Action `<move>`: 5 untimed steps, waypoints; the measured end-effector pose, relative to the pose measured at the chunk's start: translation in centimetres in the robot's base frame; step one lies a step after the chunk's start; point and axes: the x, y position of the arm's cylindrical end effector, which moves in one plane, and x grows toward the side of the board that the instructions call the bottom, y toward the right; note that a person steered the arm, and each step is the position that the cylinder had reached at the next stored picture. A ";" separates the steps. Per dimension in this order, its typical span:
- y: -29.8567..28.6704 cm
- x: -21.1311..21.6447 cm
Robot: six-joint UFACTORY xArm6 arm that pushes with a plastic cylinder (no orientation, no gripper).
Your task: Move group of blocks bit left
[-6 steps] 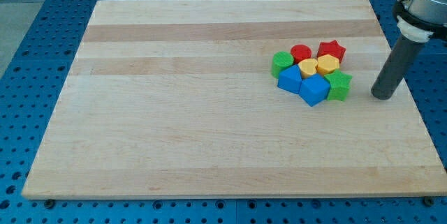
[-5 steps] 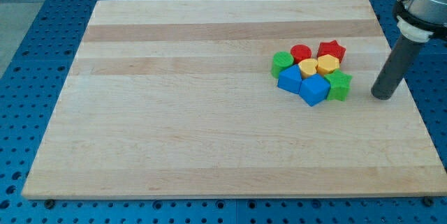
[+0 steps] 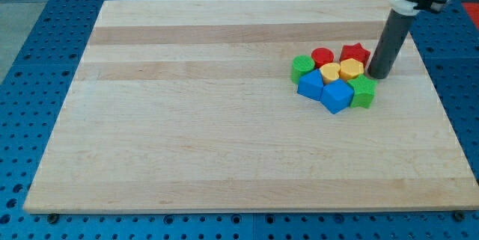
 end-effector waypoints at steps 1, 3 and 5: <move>-0.2 0.0; -2.1 0.0; -6.2 0.0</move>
